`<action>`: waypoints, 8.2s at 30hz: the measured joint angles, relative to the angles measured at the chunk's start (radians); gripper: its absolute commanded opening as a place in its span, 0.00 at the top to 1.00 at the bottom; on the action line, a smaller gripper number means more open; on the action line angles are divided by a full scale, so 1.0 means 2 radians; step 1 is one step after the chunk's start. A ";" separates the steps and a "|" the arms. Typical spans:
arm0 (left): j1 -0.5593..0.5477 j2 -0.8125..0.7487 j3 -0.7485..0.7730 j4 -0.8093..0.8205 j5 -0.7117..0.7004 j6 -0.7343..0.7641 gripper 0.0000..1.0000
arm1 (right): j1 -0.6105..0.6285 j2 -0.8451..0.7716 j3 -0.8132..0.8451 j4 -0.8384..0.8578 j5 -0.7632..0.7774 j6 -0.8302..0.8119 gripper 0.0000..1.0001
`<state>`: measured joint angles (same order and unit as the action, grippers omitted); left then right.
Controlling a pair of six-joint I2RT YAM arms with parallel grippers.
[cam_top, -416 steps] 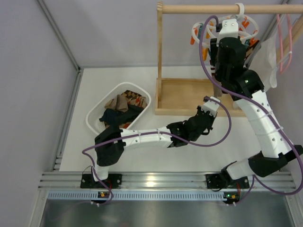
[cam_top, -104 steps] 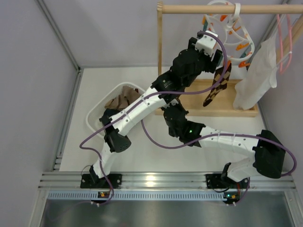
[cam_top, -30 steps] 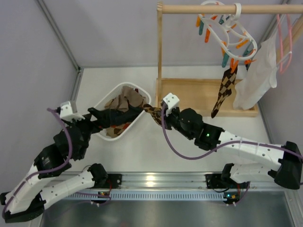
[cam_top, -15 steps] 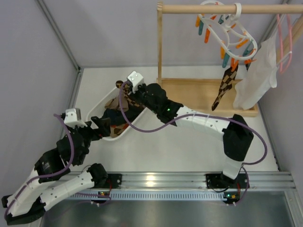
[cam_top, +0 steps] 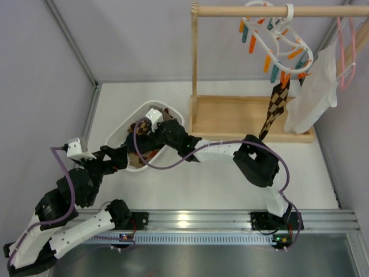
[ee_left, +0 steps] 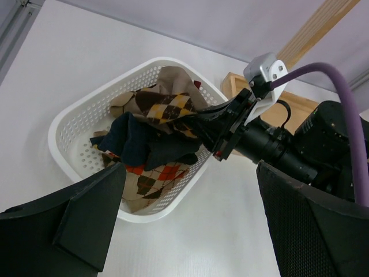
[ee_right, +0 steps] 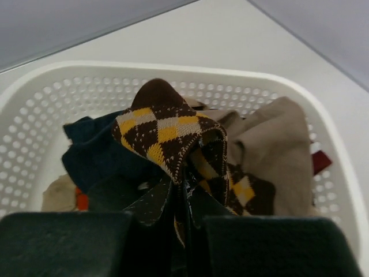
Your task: Remove the socks clipped to the hanger
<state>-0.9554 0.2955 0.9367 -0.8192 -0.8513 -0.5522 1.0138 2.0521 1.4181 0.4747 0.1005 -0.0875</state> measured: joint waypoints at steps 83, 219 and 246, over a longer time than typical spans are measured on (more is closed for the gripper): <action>-0.029 0.989 0.423 0.610 0.374 0.212 1.00 | 0.067 -1.000 -0.314 -0.562 0.361 0.218 0.00; -0.240 0.675 0.081 0.630 -0.029 0.259 1.00 | -0.213 -0.426 0.107 -0.597 0.318 0.048 0.11; -0.052 0.320 0.144 0.184 -0.057 0.091 1.00 | -0.212 -0.786 -0.315 -0.515 -0.029 0.197 0.01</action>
<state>-1.0599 0.9356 1.2255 -0.4503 -0.9657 -0.3698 0.5892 0.4797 0.7872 -0.5549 0.0418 0.3058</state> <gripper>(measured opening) 0.046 0.993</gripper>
